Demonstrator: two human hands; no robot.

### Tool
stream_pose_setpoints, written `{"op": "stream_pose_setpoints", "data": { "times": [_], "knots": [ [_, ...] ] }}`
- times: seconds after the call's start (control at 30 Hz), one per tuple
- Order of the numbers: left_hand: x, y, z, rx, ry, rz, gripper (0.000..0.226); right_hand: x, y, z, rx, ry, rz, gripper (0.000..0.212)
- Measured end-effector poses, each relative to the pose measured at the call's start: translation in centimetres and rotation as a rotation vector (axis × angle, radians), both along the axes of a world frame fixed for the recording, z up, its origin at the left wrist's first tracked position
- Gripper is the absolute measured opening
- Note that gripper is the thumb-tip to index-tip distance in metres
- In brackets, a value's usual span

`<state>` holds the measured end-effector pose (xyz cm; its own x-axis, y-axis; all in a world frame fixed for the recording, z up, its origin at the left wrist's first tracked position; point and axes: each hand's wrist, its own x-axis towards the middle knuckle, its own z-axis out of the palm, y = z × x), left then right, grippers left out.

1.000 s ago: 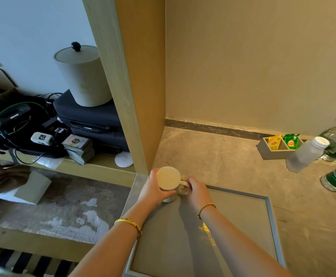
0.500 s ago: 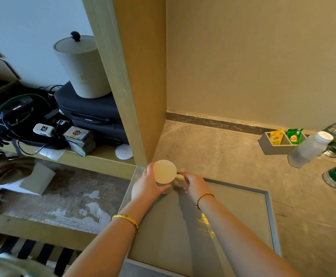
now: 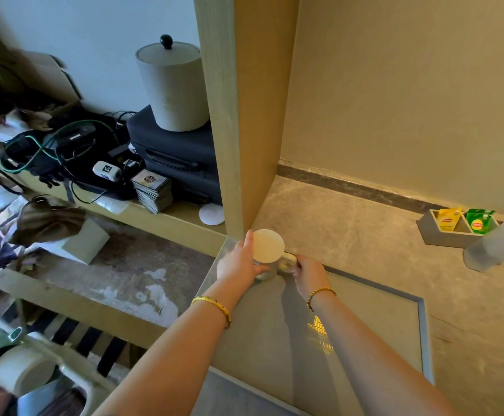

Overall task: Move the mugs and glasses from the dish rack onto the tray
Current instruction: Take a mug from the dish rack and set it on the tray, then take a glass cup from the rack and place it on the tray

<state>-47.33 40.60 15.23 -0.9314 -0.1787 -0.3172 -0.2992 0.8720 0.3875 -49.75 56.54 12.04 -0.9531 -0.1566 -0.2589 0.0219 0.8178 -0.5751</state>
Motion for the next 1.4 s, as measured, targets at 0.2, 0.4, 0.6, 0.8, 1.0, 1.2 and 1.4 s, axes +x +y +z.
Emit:
{"op": "stream_pose_setpoints", "data": {
  "times": [0.2,0.4,0.6,0.8,1.0,1.2,1.4],
  "knots": [
    [0.4,-0.8,1.1,0.052,-0.017,-0.040,0.102,1.0,-1.2,0.8,-0.104,0.159,0.017,0.038],
    [4.5,-5.7,3.3,0.205,0.279,0.200,0.043,3.8,-7.8,4.1,-0.243,0.561,0.098,0.013],
    [14.2,-14.8,1.9,0.253,0.323,0.515,0.022,9.8,-19.0,4.1,-0.334,0.535,0.430,0.010],
    [25.6,-23.9,-2.0,0.286,0.202,0.808,0.021,17.7,-28.7,0.2,-0.266,0.343,0.718,0.014],
    [33.9,-30.6,-6.2,0.316,-0.019,0.880,0.029,23.8,-35.2,-4.7,-0.059,0.119,0.956,0.023],
    [38.3,-35.4,-11.1,0.331,-0.245,0.815,0.043,27.1,-39.4,-8.5,0.200,-0.159,1.044,0.038],
    [38.5,-37.5,-15.1,0.399,-0.336,0.872,0.044,27.2,-43.0,-11.8,0.344,-0.343,1.155,0.066]
  ]
}}
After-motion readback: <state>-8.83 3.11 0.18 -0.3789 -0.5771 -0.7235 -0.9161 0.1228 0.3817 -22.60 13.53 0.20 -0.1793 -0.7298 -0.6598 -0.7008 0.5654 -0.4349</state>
